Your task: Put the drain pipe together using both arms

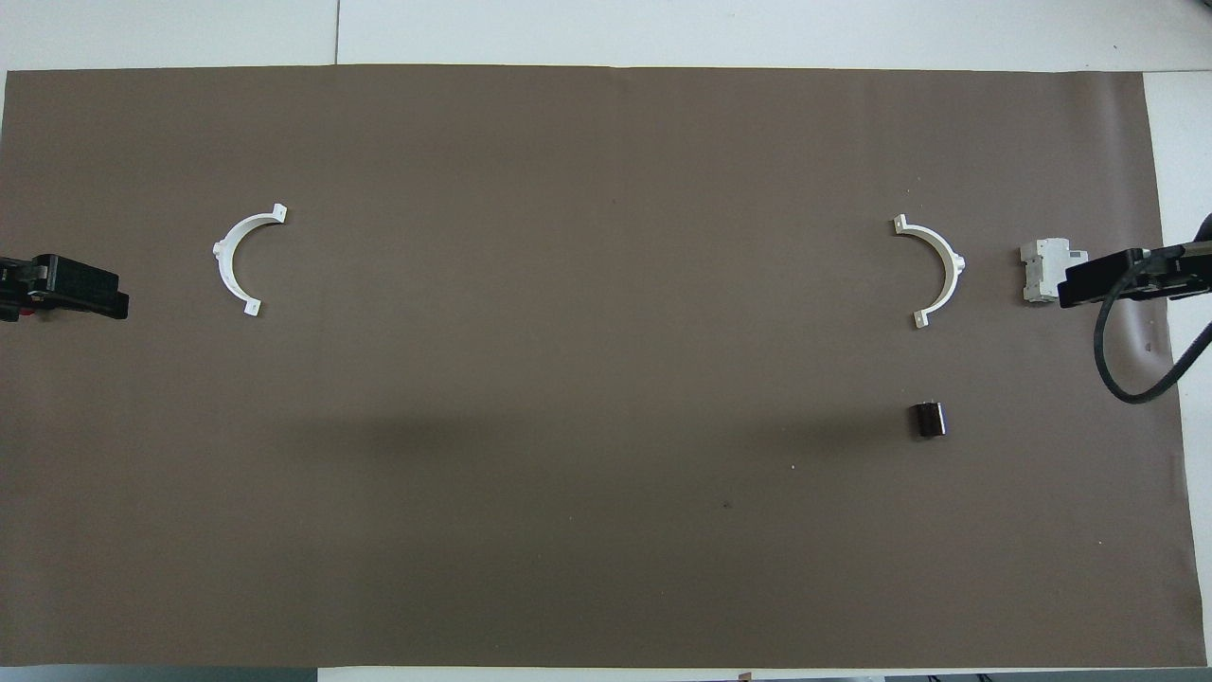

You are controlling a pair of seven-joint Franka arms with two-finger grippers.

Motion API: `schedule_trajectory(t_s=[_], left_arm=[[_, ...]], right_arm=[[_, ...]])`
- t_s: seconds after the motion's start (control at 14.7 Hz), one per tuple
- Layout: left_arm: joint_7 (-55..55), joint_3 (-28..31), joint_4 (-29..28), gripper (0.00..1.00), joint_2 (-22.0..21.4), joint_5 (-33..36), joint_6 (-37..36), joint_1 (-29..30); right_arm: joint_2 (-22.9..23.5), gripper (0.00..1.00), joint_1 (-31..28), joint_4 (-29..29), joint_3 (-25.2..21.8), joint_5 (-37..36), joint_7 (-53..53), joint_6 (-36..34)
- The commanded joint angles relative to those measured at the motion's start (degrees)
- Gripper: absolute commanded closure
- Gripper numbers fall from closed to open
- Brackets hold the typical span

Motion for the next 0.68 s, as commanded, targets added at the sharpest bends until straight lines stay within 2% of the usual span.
schedule_trajectory(t_s=[0.0,0.14,0.34,0.61], left_arm=[[0.52,0.34,-1.50,0.00,-1.50,-0.41,-0.08,-0.28],[0.52,0.52,-1.50,0.00,-1.50,-0.41,-0.08,-0.28],[0.52,0.52,-1.50,0.00,-1.50,-0.41,-0.08,-0.28],[0.52,0.34,-1.58,0.00,-1.50,-0.41,-0.08,-0.28]], right_arm=[[-1.48,0.00,-0.65,-3.77,0.35,0.21,-2.21,4.65],[0.96,0.00,-0.30,-5.28,0.35,0.20,-2.75,9.07],[9.83,0.00,-0.65,-5.10,0.35,4.41,-2.76,17.75],[19.41,0.00,-1.17,-6.77,0.35,4.69,-4.77,29.28]])
